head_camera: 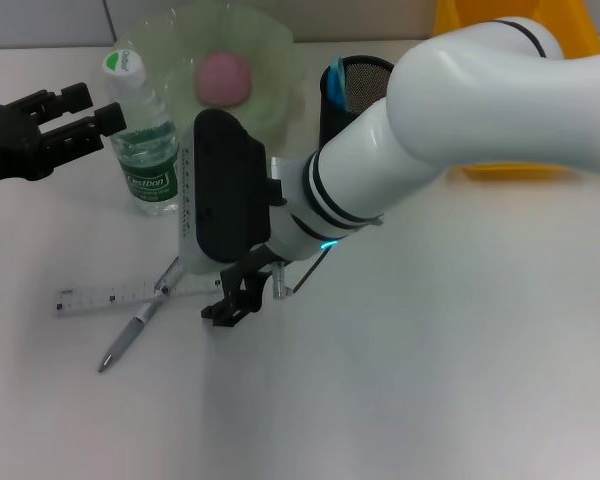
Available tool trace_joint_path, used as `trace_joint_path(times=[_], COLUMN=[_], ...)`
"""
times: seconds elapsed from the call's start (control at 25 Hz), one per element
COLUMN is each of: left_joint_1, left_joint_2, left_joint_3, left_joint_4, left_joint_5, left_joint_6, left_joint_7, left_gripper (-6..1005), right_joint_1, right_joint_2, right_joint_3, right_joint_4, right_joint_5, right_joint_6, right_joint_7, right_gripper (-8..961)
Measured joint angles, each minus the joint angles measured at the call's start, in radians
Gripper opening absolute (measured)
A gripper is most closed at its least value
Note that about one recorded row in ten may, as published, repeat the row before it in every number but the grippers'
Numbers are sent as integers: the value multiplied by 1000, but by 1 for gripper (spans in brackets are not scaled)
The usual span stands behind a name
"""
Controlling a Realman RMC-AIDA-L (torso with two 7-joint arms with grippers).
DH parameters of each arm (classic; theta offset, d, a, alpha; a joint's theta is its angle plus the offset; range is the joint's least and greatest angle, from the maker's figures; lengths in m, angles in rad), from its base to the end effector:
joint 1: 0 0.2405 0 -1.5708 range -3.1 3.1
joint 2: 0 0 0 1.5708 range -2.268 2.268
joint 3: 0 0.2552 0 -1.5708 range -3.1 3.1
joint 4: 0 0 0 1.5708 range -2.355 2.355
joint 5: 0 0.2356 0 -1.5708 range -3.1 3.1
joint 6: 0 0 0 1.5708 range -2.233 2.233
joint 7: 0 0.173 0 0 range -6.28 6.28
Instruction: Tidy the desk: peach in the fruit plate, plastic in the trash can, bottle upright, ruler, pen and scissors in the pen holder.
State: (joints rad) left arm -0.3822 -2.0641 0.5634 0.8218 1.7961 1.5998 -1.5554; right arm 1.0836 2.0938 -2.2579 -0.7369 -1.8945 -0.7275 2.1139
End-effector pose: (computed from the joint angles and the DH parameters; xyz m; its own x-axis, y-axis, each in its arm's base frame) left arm -0.2918 0.3530 0.0588 0.6021 0.3366 0.7239 0.6607 -0.7191 -0.2152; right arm 0.0832 0.3693 -0.2271 0.9544 0.1505 0.2580 0.1851 -0.9759 -0.1157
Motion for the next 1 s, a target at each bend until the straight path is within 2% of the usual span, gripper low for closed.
trace_joint_path(times=[0.28, 1.0], left_joint_1=[-1, -9], left_joint_2=[-1, -1], left_joint_3=[0, 6], left_joint_4=[0, -5], left_joint_5=[0, 0], left_joint_6=[-1, -6], left_joint_7=[0, 0], left_gripper=[697, 697], right_joint_1=[0, -1], right_joint_2=[0, 0], right_joint_3=[-42, -45], right_joint_4=[1, 10], right_joint_5=[28, 49], right_joint_6=[29, 55], right_joint_7=[5, -2], right_gripper=[743, 720])
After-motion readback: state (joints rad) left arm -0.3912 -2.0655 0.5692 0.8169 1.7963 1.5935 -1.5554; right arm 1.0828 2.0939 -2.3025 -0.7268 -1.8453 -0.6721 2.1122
